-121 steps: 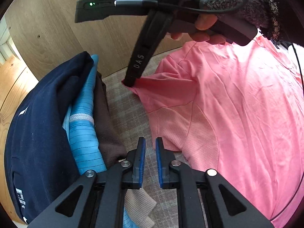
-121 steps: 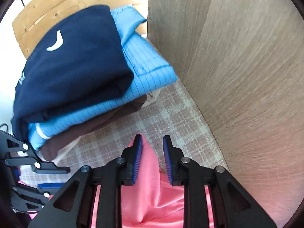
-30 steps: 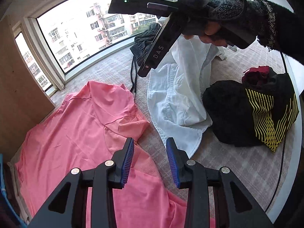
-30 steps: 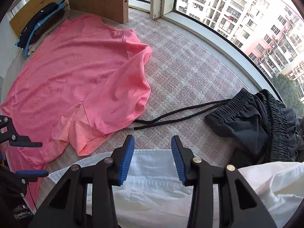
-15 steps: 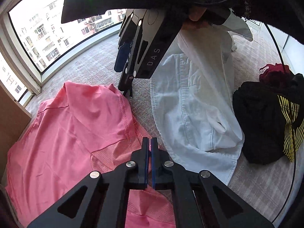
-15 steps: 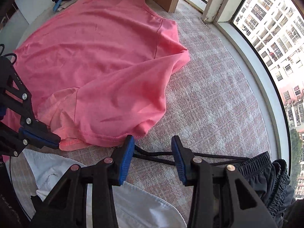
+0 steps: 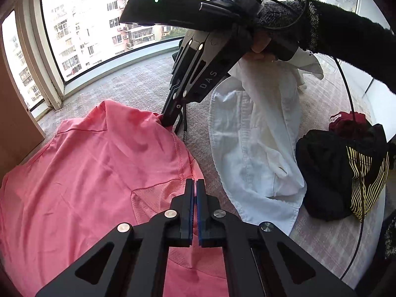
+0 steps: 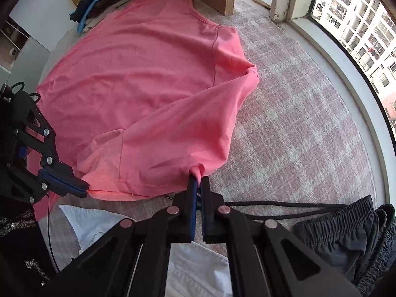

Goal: Fold clothes

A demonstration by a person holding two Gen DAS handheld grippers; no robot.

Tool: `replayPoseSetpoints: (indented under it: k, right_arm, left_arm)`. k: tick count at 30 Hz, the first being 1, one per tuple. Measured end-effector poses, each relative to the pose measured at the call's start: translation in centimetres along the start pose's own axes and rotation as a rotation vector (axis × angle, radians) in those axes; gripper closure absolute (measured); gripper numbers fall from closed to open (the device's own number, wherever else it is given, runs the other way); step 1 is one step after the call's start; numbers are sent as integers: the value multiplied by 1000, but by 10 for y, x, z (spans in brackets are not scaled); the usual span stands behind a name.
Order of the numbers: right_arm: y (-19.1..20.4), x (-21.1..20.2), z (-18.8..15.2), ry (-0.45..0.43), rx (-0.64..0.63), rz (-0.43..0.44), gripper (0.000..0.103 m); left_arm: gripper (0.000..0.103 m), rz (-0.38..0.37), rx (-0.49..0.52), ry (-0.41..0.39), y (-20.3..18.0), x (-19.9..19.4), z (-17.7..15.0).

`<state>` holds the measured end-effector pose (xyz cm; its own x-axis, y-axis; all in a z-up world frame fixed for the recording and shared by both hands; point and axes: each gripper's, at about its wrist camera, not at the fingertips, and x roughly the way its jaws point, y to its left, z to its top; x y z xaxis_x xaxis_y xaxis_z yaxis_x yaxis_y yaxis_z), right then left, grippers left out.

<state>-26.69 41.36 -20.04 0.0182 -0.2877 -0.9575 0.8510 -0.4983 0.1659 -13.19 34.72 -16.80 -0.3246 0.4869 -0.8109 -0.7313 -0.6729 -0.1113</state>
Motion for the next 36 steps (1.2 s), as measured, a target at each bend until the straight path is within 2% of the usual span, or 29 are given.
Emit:
replayPoseSetpoints:
  k: [3, 7, 9, 12, 13, 15, 17, 19, 21, 24, 25, 26, 27, 29, 30, 31, 34, 36]
  right_arm:
    - [-12, -19, -6, -37, 58, -9, 100]
    - [-28, -27, -13, -57, 157, 11, 100]
    - [-26, -11, -11, 17, 171, 0, 100]
    - [-32, 5, -13, 97, 207, 55, 96]
    - [-32, 6, -13, 104, 210, 57, 91]
    - [-36, -1, -13, 64, 229, 63, 83]
    - [-42, -10, -10, 17, 266, 70, 67]
    - [-43, -11, -5, 0, 282, 58, 62]
    - [-38, -3, -2, 26, 267, 33, 62]
    - [-21, 14, -1, 82, 183, -58, 61]
    - [-16, 18, -2, 101, 159, -90, 66]
    - [-17, 19, -3, 128, 161, -112, 91]
    - [-17, 19, -5, 155, 162, -134, 102]
    - [-18, 13, -7, 178, 156, -186, 102]
    - [-18, 8, -8, 181, 151, -214, 102]
    - [-19, 2, -8, 175, 154, -230, 96]
    - [-23, -23, 4, 52, 233, -169, 81]
    - [-11, -29, 21, -59, 186, -164, 81]
  left_arm:
    - [102, -34, -30, -25, 1, -7, 1]
    - [102, -24, -26, -28, -1, -8, 1]
    - [102, -31, -23, -15, -1, -5, 0]
    - [102, -69, -18, 10, -5, 4, -3]
    - [102, -92, -7, 26, -7, 9, -4]
    - [102, -88, 0, 32, -10, 11, -3]
    - [101, -83, 6, 38, -12, 13, -2]
    - [100, -79, 13, 45, -15, 15, -1]
    - [93, -74, 19, 51, -18, 17, 0]
    - [92, -67, 29, 60, -21, 19, 2]
    - [92, -62, 29, 58, -22, 16, 2]
    - [92, -58, 28, 55, -22, 12, 2]
    - [91, -53, 28, 53, -22, 9, 3]
    - [85, -40, 26, 47, -23, 2, 3]
    - [84, -4, 13, 40, -18, -12, -3]
    - [83, 31, -1, 33, -14, -26, -9]
    - [80, 123, -73, 15, 7, -75, -37]
    - [77, 185, -150, 45, 26, -99, -69]
